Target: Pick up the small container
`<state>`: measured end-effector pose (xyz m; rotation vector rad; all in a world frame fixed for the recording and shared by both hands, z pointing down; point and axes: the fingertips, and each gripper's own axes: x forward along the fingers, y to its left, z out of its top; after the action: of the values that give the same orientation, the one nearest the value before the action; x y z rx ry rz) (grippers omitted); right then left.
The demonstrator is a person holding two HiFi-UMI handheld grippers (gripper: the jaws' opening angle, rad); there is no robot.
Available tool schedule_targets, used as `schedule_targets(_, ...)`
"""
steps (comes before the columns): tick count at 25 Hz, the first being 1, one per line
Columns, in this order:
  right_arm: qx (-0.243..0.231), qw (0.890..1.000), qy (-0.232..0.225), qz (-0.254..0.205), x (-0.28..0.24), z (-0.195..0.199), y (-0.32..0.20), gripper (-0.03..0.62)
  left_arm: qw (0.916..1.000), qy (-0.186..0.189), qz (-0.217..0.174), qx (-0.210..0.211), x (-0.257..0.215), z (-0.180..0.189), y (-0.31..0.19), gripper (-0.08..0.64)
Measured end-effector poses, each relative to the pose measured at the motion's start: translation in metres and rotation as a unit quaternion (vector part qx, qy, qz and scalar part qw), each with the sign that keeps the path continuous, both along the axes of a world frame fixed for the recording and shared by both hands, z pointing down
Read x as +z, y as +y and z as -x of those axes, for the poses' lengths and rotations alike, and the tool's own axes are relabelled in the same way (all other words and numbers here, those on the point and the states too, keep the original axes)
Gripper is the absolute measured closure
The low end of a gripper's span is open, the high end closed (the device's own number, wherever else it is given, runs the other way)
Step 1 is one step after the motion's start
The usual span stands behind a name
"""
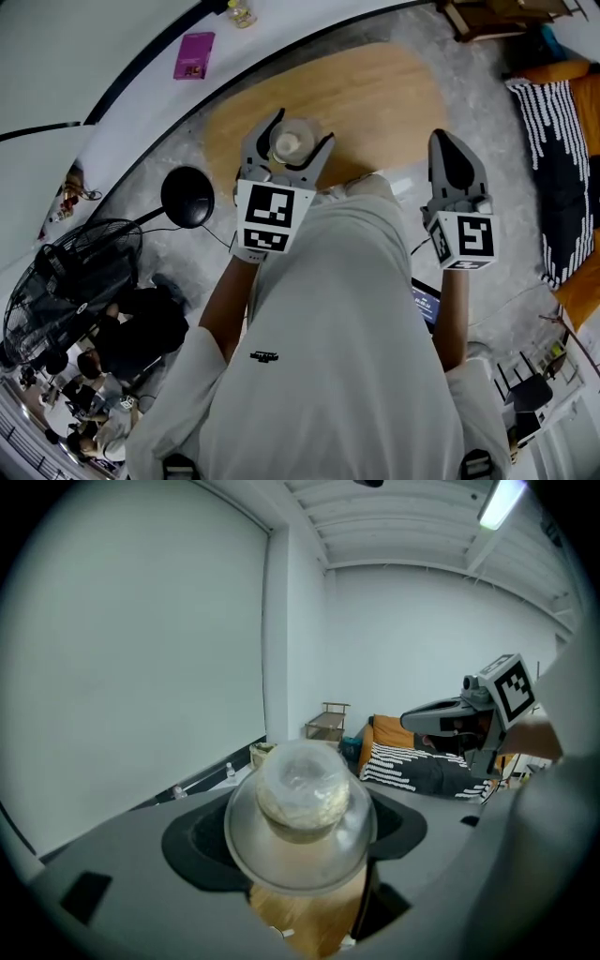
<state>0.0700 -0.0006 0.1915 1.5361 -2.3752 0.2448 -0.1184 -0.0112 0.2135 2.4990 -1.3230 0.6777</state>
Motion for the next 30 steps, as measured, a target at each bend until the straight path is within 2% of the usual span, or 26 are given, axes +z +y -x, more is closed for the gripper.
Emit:
schedule_targets(7, 0.003, 1.000, 0.006, -0.019, -0.013, 0.004, -0.006, 0.583, 0.9999, -0.004, -0.003, -0.010, -0.006, 0.019, 0.000, 0.225)
schedule_targets(17, 0.005, 0.999, -0.022, -0.045, -0.031, 0.014, -0.017, 0.583, 0.9995, -0.005, -0.003, -0.031, -0.015, 0.035, 0.003, 0.225)
schedule_targets(30, 0.008, 0.999, -0.013, -0.034, -0.028, 0.010, -0.005, 0.584, 0.9994, 0.000, 0.002, -0.035, -0.015, 0.038, 0.017, 0.225)
